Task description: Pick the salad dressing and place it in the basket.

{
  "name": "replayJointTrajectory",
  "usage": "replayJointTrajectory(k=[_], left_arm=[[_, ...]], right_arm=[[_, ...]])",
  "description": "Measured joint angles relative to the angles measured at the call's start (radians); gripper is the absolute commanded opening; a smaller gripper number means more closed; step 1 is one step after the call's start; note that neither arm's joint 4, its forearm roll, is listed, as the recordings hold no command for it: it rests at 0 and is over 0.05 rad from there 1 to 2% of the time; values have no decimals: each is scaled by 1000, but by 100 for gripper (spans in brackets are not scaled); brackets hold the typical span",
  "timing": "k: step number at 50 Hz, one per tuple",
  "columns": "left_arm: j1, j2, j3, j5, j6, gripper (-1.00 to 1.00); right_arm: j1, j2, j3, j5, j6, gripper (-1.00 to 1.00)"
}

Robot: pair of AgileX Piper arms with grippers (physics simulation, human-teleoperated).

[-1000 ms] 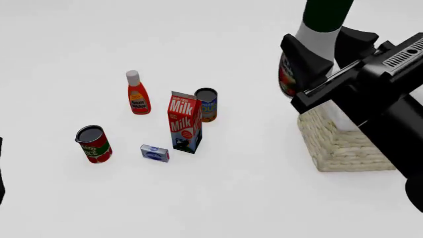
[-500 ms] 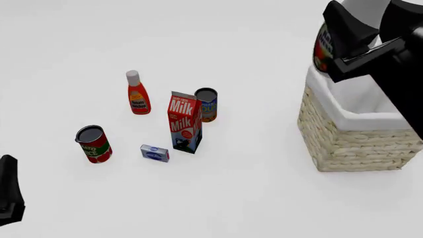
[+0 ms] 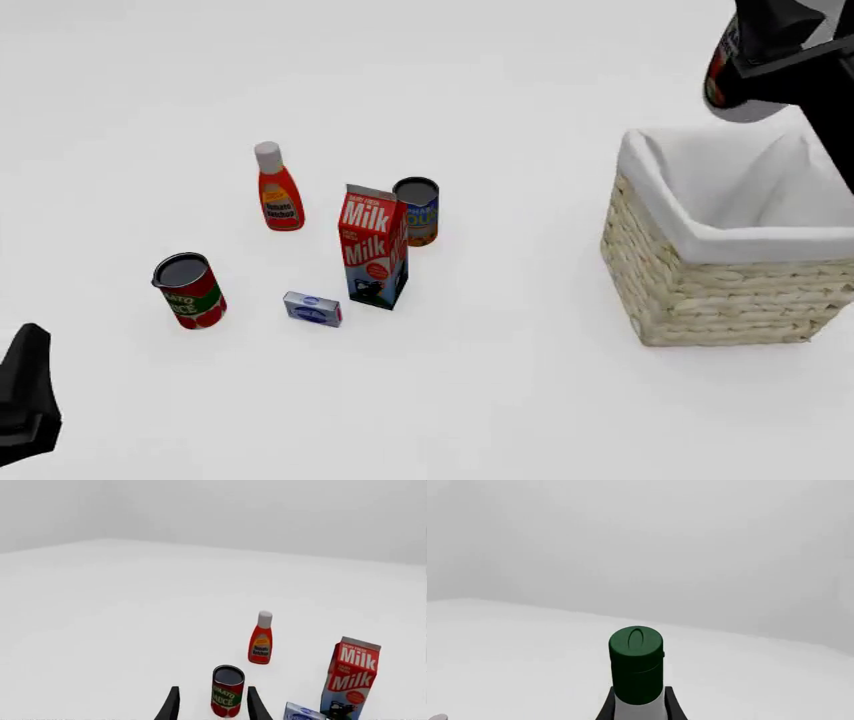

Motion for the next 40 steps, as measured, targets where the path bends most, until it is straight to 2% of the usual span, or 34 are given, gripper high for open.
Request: replayJointTrajectory(k=[18, 40], left_arm=[[4, 0, 1, 25, 3, 100], [-3, 0, 1, 46, -8, 100]], right_arm=[[-164, 110, -48, -30, 10, -100], [-282, 184, -28, -70, 34, -100]])
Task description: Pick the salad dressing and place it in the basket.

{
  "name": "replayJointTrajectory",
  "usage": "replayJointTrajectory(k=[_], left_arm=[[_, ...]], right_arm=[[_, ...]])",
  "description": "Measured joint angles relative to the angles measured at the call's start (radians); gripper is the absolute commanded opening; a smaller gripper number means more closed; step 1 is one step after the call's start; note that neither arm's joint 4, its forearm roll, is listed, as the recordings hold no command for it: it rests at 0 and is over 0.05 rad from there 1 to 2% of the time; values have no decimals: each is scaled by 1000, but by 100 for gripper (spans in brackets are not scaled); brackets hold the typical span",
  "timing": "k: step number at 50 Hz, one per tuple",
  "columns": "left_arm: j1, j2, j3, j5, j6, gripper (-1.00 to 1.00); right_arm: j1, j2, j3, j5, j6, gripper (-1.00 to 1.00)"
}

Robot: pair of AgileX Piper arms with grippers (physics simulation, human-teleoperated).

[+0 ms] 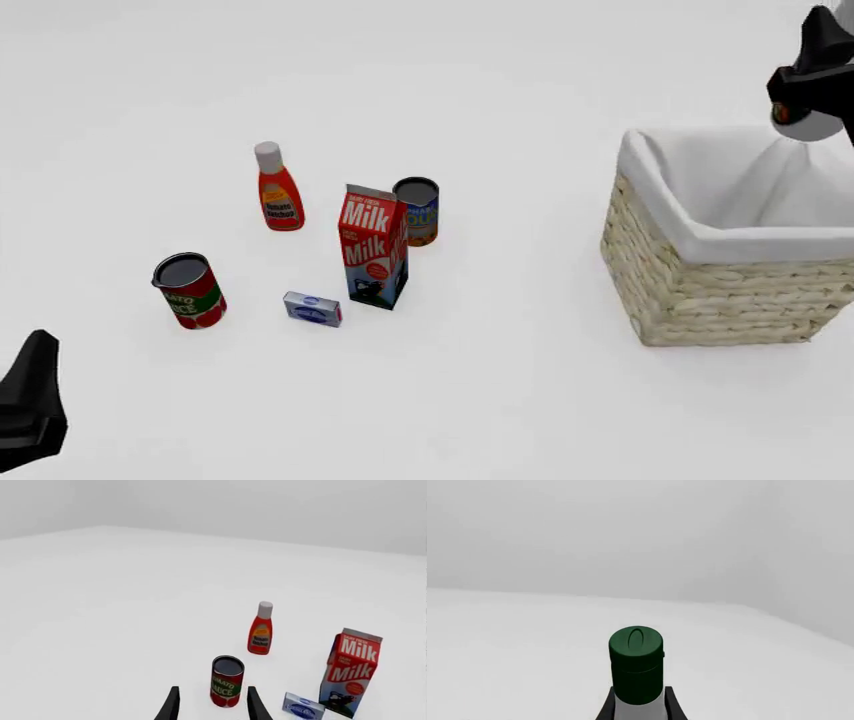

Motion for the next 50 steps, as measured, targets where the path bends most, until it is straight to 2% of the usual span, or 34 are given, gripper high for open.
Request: replayJointTrajectory(k=[23, 37, 50], left_arm=[[5, 0, 0, 21, -15, 100], [10, 0, 0, 30, -22, 100], [17, 0, 0, 36, -28, 100]], right_arm=[[-55, 194, -28, -76, 51, -100], [-54, 284, -81, -58, 64, -100], [-50, 337, -113, -35, 55, -100]])
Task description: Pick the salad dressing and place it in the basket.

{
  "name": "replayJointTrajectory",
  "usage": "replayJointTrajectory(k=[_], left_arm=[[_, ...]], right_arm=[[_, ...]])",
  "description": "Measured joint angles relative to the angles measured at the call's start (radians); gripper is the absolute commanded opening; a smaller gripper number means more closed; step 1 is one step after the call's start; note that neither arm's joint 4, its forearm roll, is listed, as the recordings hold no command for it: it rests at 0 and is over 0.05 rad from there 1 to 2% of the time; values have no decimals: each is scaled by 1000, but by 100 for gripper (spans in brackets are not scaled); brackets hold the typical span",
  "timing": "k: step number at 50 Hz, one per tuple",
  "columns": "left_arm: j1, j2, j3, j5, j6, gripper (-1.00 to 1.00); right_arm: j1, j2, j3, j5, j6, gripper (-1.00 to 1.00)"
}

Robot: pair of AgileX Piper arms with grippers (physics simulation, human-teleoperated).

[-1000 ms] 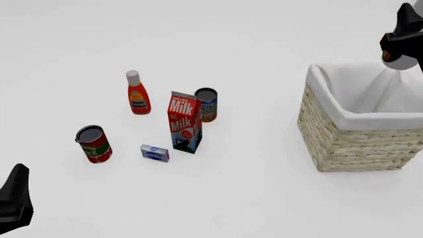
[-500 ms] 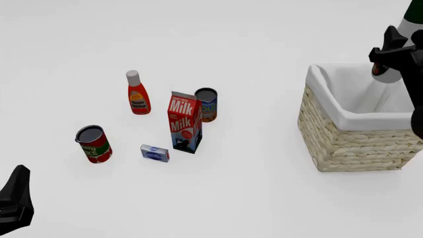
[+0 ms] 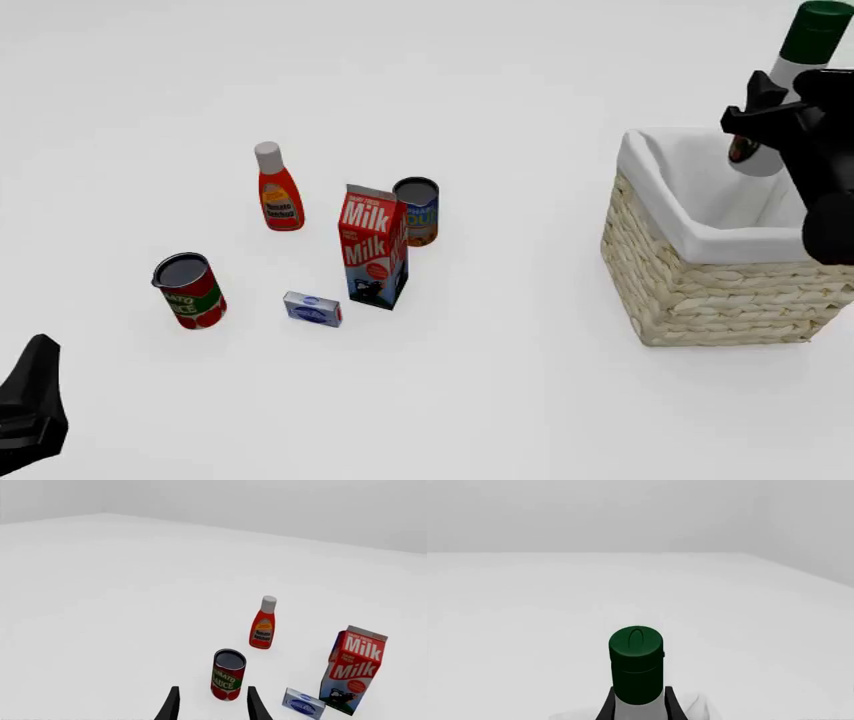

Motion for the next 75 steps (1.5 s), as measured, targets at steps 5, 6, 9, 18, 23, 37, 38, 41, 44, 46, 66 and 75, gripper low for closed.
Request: replayJointTrajectory(k=[5, 6, 9, 18, 23, 37, 38, 41, 44, 46, 66, 75], left_arm=[[2, 0, 0, 2, -1, 100], [2, 0, 0, 2, -2, 100], [3, 0, 0, 3, -3, 100], [2, 0, 0, 3, -6, 100], [3, 0, 0, 3, -9, 100], [4, 0, 0, 2, -15, 100], [4, 0, 0, 3, -15, 100], [5, 0, 0, 3, -16, 100], [4, 0, 0, 4, -17, 100], [4, 0, 0, 4, -18, 100], [5, 0, 0, 4, -22, 100], [7, 0, 0, 5, -23, 100]], right_arm=[[3, 2, 2, 7, -9, -100], [4, 1, 3, 8, -12, -100], [6, -3, 9, 11, -18, -100], [12, -18, 23, 22, -33, -100], [10, -21, 27, 26, -40, -100], [1, -2, 35, 31, -56, -100], [0, 0, 36, 32, -58, -100], [-1, 4, 39, 32, -62, -100], [-2, 8, 43, 31, -66, -100], [-2, 10, 46, 31, -67, -100], [1, 35, 75, 8, -74, -100], [2, 51, 87, -8, -68, -100]])
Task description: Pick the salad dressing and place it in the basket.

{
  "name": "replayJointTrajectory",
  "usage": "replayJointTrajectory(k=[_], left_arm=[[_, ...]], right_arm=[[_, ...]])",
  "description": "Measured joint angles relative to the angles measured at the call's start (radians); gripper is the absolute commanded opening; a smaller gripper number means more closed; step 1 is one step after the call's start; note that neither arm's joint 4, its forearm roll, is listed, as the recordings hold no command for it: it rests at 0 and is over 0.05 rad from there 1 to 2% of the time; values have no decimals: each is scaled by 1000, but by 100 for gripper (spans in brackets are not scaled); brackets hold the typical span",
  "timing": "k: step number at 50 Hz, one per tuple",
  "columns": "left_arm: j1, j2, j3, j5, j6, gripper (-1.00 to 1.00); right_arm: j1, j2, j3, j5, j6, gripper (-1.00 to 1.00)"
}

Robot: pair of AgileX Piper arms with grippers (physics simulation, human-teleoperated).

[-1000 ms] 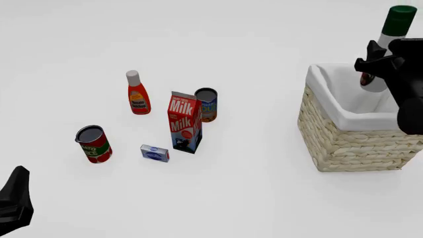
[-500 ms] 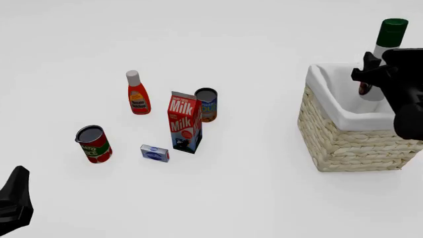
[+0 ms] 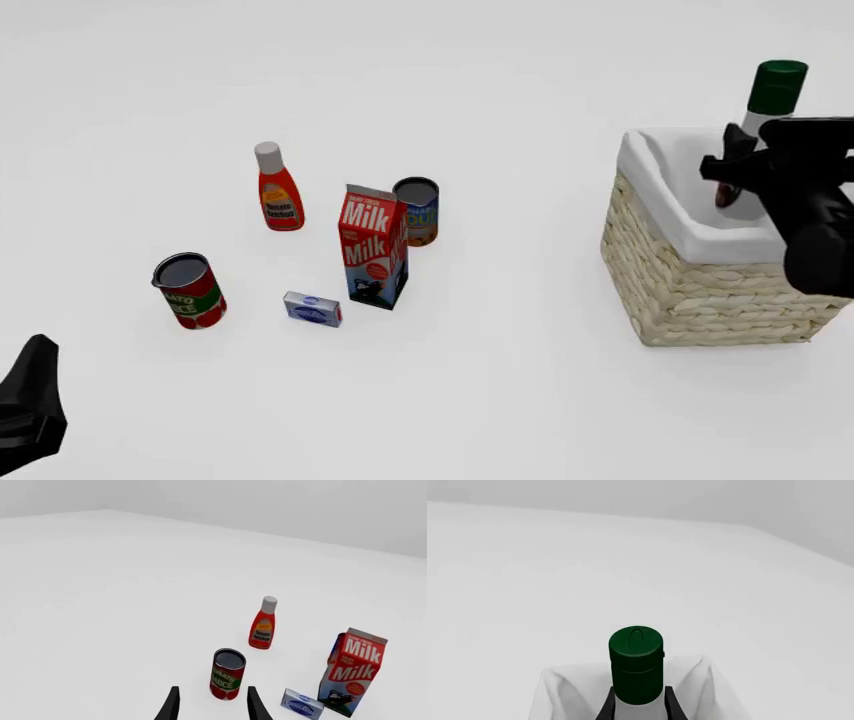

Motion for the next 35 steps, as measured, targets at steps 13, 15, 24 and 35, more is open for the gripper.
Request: replayJointTrajectory(k=[13, 15, 24, 35], left_arm=[[3, 0, 0, 1, 0, 100], [4, 0, 0, 1, 0, 100], [5, 0, 0, 1, -1, 100], [7, 0, 0, 2, -2, 100]], right_arm=[[0, 19, 12, -19, 5, -100], [0, 22, 14, -22, 5, -100], [1, 31, 15, -32, 10, -100], [3, 32, 14, -37, 16, 100]])
